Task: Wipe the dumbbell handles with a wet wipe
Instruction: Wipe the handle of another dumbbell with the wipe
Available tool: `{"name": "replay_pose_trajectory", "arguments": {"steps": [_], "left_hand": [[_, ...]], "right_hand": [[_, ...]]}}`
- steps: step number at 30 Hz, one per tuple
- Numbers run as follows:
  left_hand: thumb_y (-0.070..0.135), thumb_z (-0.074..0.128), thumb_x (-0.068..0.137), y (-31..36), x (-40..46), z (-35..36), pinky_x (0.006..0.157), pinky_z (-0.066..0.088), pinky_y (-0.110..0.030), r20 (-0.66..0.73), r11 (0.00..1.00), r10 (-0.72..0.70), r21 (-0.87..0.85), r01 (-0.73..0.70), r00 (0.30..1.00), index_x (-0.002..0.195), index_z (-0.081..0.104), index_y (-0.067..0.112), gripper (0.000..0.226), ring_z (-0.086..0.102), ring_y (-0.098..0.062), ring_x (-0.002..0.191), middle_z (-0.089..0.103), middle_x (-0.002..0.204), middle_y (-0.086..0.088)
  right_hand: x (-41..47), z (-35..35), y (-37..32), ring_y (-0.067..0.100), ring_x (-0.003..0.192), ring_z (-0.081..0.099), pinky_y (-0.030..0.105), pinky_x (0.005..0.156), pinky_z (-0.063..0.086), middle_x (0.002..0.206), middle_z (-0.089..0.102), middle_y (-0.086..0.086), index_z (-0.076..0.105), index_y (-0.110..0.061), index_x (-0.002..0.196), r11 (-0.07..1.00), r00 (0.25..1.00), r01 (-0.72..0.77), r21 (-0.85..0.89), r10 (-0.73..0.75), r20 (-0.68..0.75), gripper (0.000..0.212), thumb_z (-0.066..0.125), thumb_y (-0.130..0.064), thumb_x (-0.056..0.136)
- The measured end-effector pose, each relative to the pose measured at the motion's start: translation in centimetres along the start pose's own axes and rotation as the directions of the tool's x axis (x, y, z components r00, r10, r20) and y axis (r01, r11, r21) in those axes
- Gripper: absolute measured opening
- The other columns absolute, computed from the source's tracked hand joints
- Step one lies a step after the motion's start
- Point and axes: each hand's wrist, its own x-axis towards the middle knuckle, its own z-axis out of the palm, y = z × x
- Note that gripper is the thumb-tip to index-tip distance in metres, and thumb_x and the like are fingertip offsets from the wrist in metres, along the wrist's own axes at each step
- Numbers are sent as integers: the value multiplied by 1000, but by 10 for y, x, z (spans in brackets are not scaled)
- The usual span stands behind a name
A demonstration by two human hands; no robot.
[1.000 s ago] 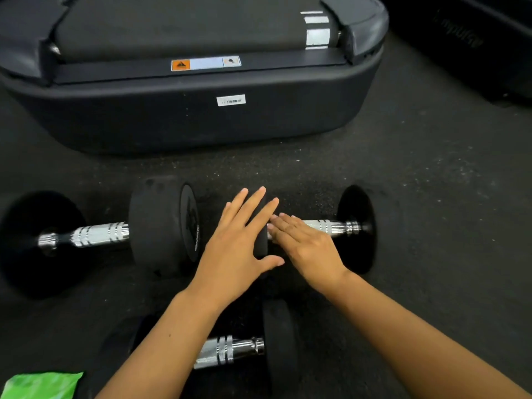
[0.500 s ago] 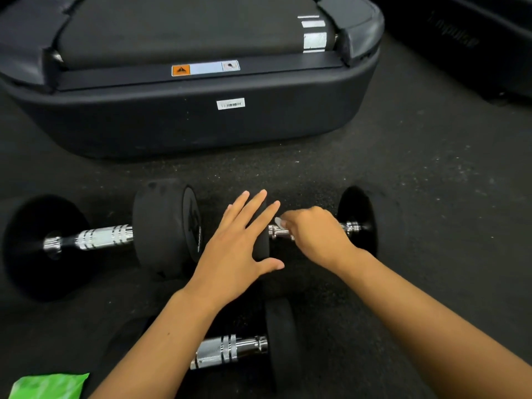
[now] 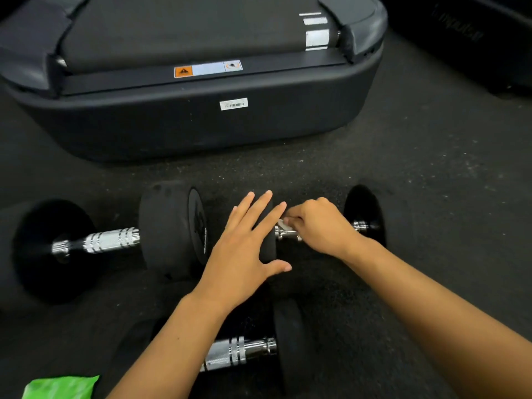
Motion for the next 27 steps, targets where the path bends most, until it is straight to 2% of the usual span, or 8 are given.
{"name": "replay_pose_trajectory", "arguments": {"steps": [3, 6, 9, 12, 16, 18, 23, 27], "left_hand": [[48, 70, 72, 0, 2, 2, 110, -10, -22, -16, 1000, 2, -19, -2, 1000, 140, 8, 45, 93, -18, 2, 138, -3, 153, 22], [49, 71, 72, -1, 3, 1, 111, -6, -24, -18, 999, -2, -36, 1, 1000, 142, 10, 44, 93, -18, 3, 138, -3, 153, 23], [49, 70, 72, -1, 3, 0, 112, -3, -27, -4, 999, -4, -40, 4, 1000, 143, 10, 44, 93, -20, 4, 137, -4, 153, 23], [47, 72, 72, -2, 4, 2, 111, -6, -27, -33, 999, 2, -42, -3, 999, 143, 13, 42, 92, -17, 2, 138, 0, 154, 21], [49, 70, 72, -3, 3, 2, 115, 1, -30, -12, 999, -3, -43, 2, 1000, 143, 11, 44, 92, -17, 3, 138, -1, 154, 21], [49, 71, 72, -2, 4, 2, 116, 4, -32, -19, 998, 0, -56, -1, 1000, 143, 12, 43, 92, -16, 2, 138, 0, 154, 21], [47, 73, 70, -3, 4, 5, 117, 2, -33, -48, 998, 0, -56, -3, 999, 142, 18, 40, 92, -12, 0, 140, 4, 154, 20], [47, 73, 70, -3, 4, 2, 116, 2, -31, -38, 998, 7, -61, -9, 999, 141, 13, 43, 92, -14, 1, 139, 2, 154, 21]], "right_hand": [[5, 4, -7, 30, 82, 62, 38, 70, 49, 84, 68, 10, 69, -17, 97, 999, 1000, -25, -47, 25, -9, 24, 48, -29, 93], [-11, 13, -13, 30, 86, 63, 35, 66, 46, 93, 67, 8, 63, -16, 104, 979, 996, 52, -197, -66, -67, 20, 50, -20, 91], [-25, 14, -6, 31, 99, 63, 42, 76, 52, 111, 67, 6, 65, -12, 108, 980, 975, 150, -129, -168, -144, 24, 54, -16, 87], [-23, 25, -8, 33, 102, 63, 47, 78, 53, 114, 66, 13, 64, -6, 112, 976, 969, 159, -146, -182, -165, 30, 56, -13, 84], [-39, 29, 14, 29, 104, 63, 41, 85, 51, 115, 66, 13, 67, -5, 111, 938, 901, 273, -214, -328, -283, 36, 60, -12, 76], [-38, 31, 14, 28, 102, 64, 39, 86, 50, 112, 67, 13, 67, -5, 109, 947, 890, 244, -207, -304, -339, 37, 62, -12, 74], [-34, 41, 11, 30, 107, 62, 42, 91, 46, 116, 64, 16, 65, -2, 113, 918, 888, 314, -243, -375, -267, 41, 60, -14, 74], [-30, 37, 5, 29, 100, 65, 40, 84, 52, 109, 68, 14, 68, -3, 108, 955, 905, 218, -199, -275, -326, 38, 74, -7, 71]]}}
